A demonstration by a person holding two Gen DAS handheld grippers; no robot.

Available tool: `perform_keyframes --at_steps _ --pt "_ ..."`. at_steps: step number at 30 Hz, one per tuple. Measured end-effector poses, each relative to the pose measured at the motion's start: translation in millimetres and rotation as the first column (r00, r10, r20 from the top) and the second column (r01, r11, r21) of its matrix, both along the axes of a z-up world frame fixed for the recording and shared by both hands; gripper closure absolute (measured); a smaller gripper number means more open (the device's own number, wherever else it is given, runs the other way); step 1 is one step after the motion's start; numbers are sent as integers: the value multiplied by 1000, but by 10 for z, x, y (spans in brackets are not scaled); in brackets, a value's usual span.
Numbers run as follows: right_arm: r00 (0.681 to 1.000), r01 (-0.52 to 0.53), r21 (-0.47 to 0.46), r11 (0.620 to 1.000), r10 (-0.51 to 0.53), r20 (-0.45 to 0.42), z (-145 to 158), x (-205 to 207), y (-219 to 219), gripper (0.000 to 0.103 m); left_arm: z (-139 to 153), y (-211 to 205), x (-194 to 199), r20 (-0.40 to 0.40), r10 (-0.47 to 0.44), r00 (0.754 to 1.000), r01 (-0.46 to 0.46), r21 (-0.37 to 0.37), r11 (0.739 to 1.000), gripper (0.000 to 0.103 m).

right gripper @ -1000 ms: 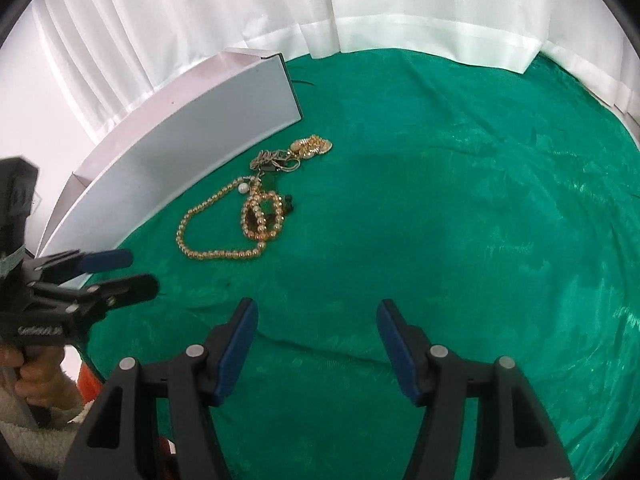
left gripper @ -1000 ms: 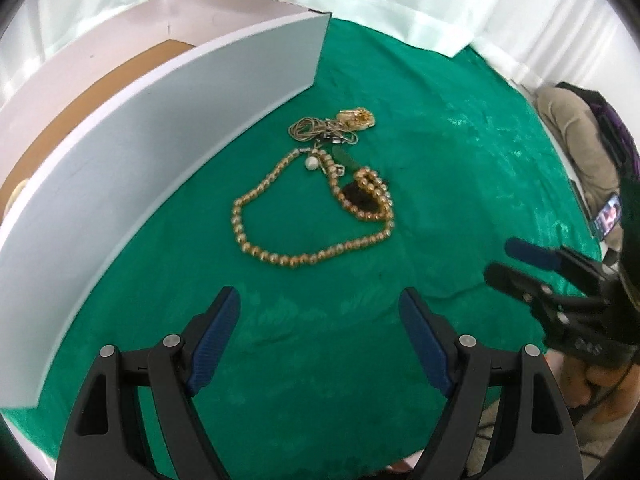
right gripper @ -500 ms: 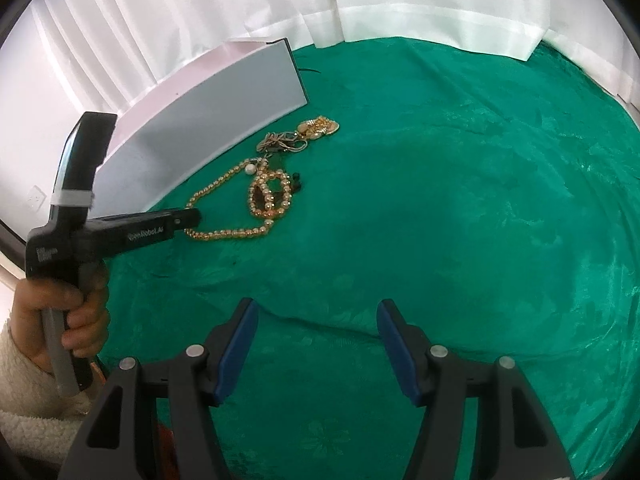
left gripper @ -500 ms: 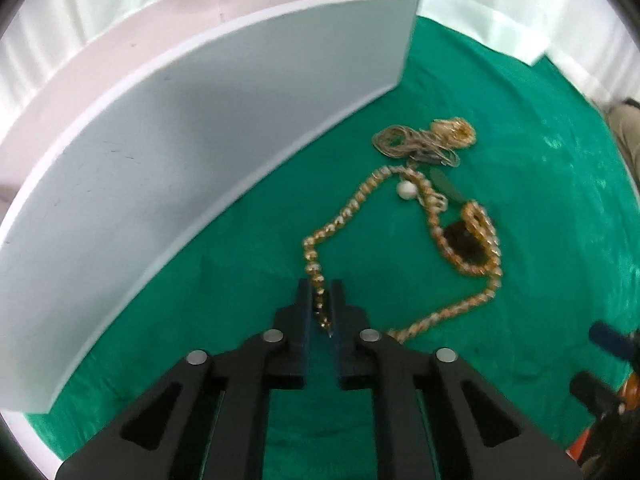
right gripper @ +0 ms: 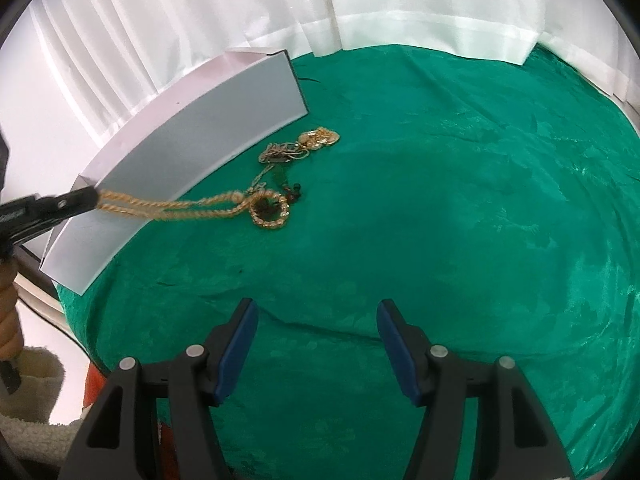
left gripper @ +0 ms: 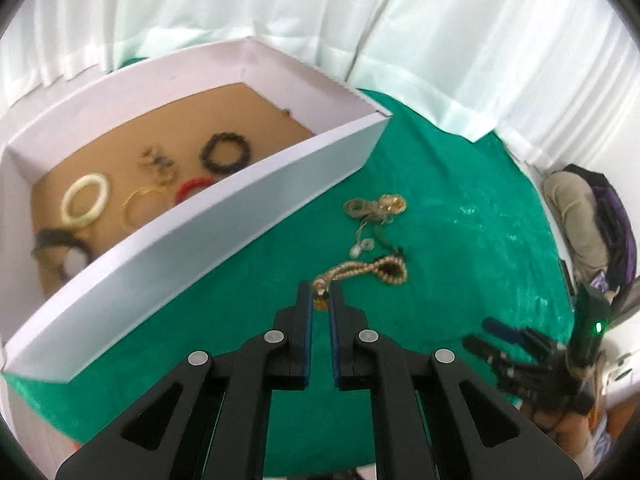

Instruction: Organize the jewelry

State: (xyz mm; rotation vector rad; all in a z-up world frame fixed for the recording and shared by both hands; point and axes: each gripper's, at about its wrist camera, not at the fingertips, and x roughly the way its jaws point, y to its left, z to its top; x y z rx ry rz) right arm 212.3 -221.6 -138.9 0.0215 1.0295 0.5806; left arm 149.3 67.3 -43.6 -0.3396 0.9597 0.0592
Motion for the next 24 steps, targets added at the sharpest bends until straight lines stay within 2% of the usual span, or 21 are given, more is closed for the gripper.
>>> perform_keyframes --at_steps 4,9,15,17,18,19,22,24 --pt "1000 -14 -9 1000 15 6 12 -26 55 40 -81 195 -289 -54 46 998 -46 -2 999 98" --pt "999 -33 -23 999 32 -11 -20 -11 152 40 -399 428 -510 -138 97 986 -99 -2 995 98" --pt "998 -60 -35 998 59 -27 -41 10 317 40 -637 385 -498 -167 72 983 -68 27 997 96" --pt "997 -67 -35 997 66 -29 -31 11 357 40 -621 314 -467 -158 35 987 -29 37 999 82" --pt "997 -70 -36 997 69 -26 -21 4 374 40 -596 285 -470 -147 16 989 -11 36 999 65" --pt "997 -74 -37 997 73 -20 1 -13 383 40 -566 257 -467 -128 -3 992 8 40 999 52" --pt "997 -78 -37 996 77 -20 3 -25 404 40 -518 155 -400 -100 -67 993 73 60 996 51" --pt "997 -78 -36 996 77 -26 -11 -32 404 40 -538 33 -258 -76 -153 985 157 46 987 51"
